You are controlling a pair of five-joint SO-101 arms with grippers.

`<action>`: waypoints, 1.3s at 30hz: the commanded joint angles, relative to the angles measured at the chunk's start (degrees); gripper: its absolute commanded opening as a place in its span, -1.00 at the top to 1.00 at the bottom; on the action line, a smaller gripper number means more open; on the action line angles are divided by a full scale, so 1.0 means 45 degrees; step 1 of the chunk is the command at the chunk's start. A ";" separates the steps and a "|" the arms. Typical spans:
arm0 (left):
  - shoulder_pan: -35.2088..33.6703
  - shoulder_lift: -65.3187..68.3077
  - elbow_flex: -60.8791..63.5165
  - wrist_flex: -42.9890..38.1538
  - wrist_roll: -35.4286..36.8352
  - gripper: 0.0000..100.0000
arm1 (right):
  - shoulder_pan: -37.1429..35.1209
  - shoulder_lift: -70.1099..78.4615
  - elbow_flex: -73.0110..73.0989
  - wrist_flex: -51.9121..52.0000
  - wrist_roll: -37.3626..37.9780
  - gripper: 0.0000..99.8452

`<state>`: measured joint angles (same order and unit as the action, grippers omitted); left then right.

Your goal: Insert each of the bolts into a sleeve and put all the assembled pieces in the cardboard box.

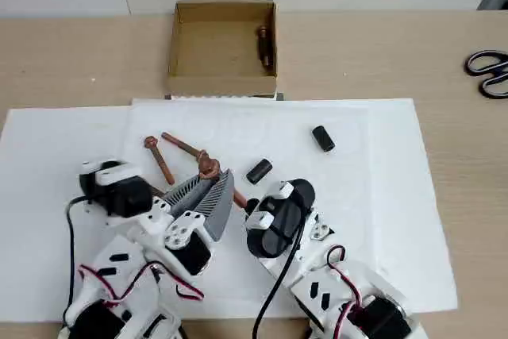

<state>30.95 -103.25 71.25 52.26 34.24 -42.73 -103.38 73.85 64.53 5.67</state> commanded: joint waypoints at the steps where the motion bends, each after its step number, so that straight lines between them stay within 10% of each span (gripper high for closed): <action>1: 0.0059 -0.0137 0.0010 -0.0039 -0.0039 0.99 | -0.0088 -0.0068 -0.0137 -0.0811 0.0117 1.00; 39: 0.0059 -0.0137 0.0244 -0.0234 -0.0020 0.99 | -0.0107 0.0010 0.0274 -0.0928 0.0059 1.00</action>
<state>30.95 -103.34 72.40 52.26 34.24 -42.73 -103.30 75.52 61.98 5.67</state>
